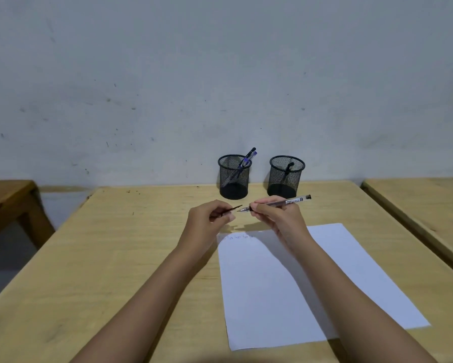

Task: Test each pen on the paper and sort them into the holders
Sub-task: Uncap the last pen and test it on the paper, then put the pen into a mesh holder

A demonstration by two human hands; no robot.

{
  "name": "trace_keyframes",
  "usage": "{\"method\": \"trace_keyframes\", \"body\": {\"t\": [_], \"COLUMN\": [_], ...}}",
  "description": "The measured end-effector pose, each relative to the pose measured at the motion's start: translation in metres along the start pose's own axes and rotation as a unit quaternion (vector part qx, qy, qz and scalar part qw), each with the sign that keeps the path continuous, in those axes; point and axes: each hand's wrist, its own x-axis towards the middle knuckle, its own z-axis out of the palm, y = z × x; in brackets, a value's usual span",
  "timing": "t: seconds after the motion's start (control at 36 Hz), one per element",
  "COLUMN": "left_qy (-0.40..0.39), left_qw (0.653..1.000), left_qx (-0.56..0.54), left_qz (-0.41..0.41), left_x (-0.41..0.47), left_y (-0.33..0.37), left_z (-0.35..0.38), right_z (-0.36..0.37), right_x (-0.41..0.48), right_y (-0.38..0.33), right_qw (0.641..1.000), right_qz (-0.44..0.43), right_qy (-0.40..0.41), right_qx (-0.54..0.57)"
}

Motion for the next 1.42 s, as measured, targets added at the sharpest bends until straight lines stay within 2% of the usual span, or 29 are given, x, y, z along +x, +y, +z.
{"method": "trace_keyframes", "body": {"t": [0.08, 0.19, 0.31, 0.47, 0.58, 0.67, 0.78, 0.97, 1.17, 1.22, 1.31, 1.42], "left_qy": [-0.004, -0.026, -0.023, -0.026, -0.061, -0.076, -0.084, -0.12, -0.124, -0.119, -0.119, -0.105], "left_qw": [0.999, 0.999, 0.998, 0.996, 0.995, 0.995, 0.996, 0.992, 0.988, 0.986, 0.982, 0.993], "left_qx": [-0.031, -0.01, -0.025, -0.04, -0.047, -0.039, -0.017, -0.02, -0.073, -0.088, -0.126, -0.039], "left_qz": [0.004, 0.047, 0.055, 0.072, 0.059, 0.048, 0.029, 0.023, 0.059, 0.075, 0.071, 0.033], "left_x": [-0.002, -0.004, -0.006, -0.008, -0.004, 0.002, 0.01, 0.022, 0.039, 0.046, 0.06, 0.085], "left_y": [0.01, 0.023, 0.029, 0.043, 0.051, 0.058, 0.058, 0.062, 0.082, 0.085, 0.081, 0.058], "left_z": [0.003, 0.004, 0.002, 0.001, -0.003, -0.005, -0.015, -0.018, 0.013, 0.027, 0.047, 0.073], "right_z": [0.001, 0.002, 0.001, 0.0, -0.003, -0.007, -0.025, -0.042, -0.041, -0.044, -0.057, -0.077], "right_x": [-0.002, -0.008, -0.012, -0.019, -0.02, -0.018, -0.017, -0.021, -0.015, -0.011, -0.002, 0.015], "right_y": [-0.007, -0.014, -0.02, -0.027, -0.036, -0.046, -0.054, -0.056, -0.057, -0.058, -0.063, -0.075], "right_qw": [1.0, 0.999, 0.997, 0.996, 0.992, 0.99, 0.993, 0.961, 0.888, 0.881, 0.892, 0.919], "right_qz": [-0.002, 0.007, 0.004, -0.012, -0.033, -0.065, -0.079, -0.073, -0.09, -0.101, -0.106, -0.125], "right_qy": [-0.008, -0.046, -0.078, -0.09, -0.106, -0.095, -0.061, -0.077, -0.105, -0.09, -0.038, 0.053], "right_qx": [0.005, -0.006, -0.009, -0.004, -0.057, -0.086, -0.069, -0.256, -0.439, -0.454, -0.438, -0.37]}}
